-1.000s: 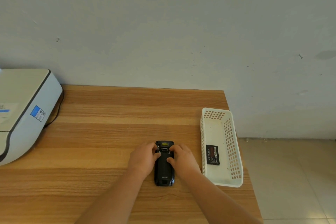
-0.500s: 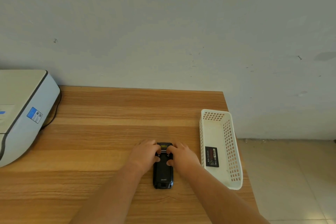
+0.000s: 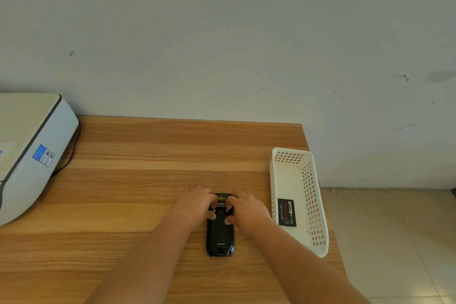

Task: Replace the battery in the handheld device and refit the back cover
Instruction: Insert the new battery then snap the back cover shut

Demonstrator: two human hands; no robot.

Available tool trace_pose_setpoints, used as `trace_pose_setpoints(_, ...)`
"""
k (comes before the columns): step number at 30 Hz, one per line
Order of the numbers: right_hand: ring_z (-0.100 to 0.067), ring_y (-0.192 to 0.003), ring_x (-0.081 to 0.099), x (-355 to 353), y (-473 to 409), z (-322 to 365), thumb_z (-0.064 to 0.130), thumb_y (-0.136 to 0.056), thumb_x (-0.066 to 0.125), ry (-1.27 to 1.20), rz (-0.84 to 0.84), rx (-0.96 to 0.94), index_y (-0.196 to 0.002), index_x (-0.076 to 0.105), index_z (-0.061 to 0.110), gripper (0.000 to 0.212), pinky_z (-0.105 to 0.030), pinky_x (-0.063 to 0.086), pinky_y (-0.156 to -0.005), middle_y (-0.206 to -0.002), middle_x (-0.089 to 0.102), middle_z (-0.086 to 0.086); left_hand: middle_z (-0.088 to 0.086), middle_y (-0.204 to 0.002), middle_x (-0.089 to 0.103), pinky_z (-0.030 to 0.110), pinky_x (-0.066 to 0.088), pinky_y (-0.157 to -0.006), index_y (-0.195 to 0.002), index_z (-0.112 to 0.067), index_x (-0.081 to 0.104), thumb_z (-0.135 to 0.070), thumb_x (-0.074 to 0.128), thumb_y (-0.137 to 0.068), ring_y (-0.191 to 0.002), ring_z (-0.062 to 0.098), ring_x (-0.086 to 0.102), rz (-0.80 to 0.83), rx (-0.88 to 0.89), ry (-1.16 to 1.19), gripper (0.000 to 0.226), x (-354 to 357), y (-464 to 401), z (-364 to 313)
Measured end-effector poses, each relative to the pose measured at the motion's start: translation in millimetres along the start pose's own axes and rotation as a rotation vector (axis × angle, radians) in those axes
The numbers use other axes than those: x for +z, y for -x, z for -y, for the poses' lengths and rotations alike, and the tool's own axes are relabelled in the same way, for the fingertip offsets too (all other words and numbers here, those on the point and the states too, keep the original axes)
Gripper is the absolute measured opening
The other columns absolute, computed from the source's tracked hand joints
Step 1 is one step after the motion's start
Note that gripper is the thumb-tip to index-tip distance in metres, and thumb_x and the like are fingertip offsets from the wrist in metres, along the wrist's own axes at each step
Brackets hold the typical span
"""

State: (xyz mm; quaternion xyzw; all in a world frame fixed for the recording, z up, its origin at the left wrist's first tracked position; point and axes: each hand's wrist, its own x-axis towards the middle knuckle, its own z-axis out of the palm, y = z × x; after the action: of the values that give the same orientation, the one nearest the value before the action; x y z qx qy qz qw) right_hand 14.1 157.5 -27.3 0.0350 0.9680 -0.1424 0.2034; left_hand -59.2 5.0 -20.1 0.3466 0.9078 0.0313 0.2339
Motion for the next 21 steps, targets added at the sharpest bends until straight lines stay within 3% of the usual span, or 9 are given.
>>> trace_pose_setpoints(7, -0.017, -0.116, 0.041, 10.5, 6.6, -2.0, 0.042, -0.09, 0.059, -0.124, 0.059, 0.112, -0.102, 0.066, 0.019, 0.027, -0.038, 0.041, -0.098, -0.118, 0.048, 0.003, -0.011, -0.109, 0.058, 0.034, 0.042, -0.095, -0.108, -0.029, 0.061, -0.034, 0.068, -0.087, -0.109, 0.013, 0.051, -0.098, -0.096, 0.171, 0.023, 9.5, 10.7, -2.0)
trace_pose_setpoints(9, -0.014, -0.108, 0.043, 13.5, 11.1, -0.8, 0.037, -0.089, 0.062, -0.19, -0.038, 0.099, -0.096, 0.058, 0.024, 0.016, -0.032, 0.043, -0.092, -0.11, 0.049, 0.007, -0.013, -0.113, 0.058, 0.033, 0.043, -0.097, -0.109, -0.031, 0.059, -0.033, 0.069, -0.086, -0.11, 0.011, 0.051, -0.139, -0.102, 0.207, 0.026, 11.9, 14.1, -2.8)
trace_pose_setpoints(11, -0.01, -0.102, 0.043, 14.3, 14.0, 2.1, 0.031, -0.086, 0.066, -0.233, -0.123, 0.083, -0.092, 0.047, 0.028, 0.02, -0.027, 0.042, -0.087, -0.106, 0.049, 0.011, -0.014, -0.114, 0.057, 0.032, 0.045, -0.097, -0.109, -0.032, 0.056, -0.031, 0.071, -0.085, -0.109, 0.009, 0.051, -0.165, -0.086, 0.235, 0.028, 12.3, 16.3, -2.9)
trace_pose_setpoints(16, -0.011, -0.107, 0.044, 9.5, 13.7, 3.6, 0.024, -0.087, 0.066, -0.241, -0.127, -0.001, -0.105, 0.048, 0.025, 0.026, -0.027, 0.042, -0.088, -0.116, 0.054, 0.008, -0.012, -0.113, 0.056, 0.027, 0.043, -0.092, -0.114, -0.032, 0.054, -0.028, 0.069, -0.087, -0.108, 0.009, 0.051, -0.153, -0.016, 0.234, 0.031, 9.2, 15.7, -1.5)
trace_pose_setpoints(21, -0.012, -0.11, 0.044, 5.8, 11.6, 2.4, 0.024, -0.086, 0.067, -0.194, -0.109, -0.047, -0.113, 0.05, 0.025, 0.032, -0.03, 0.044, -0.088, -0.119, 0.055, 0.007, -0.013, -0.109, 0.059, 0.03, 0.046, -0.091, -0.111, -0.032, 0.053, -0.026, 0.069, -0.087, -0.104, 0.01, 0.051, -0.093, 0.025, 0.212, 0.03, 4.3, 11.9, -1.7)
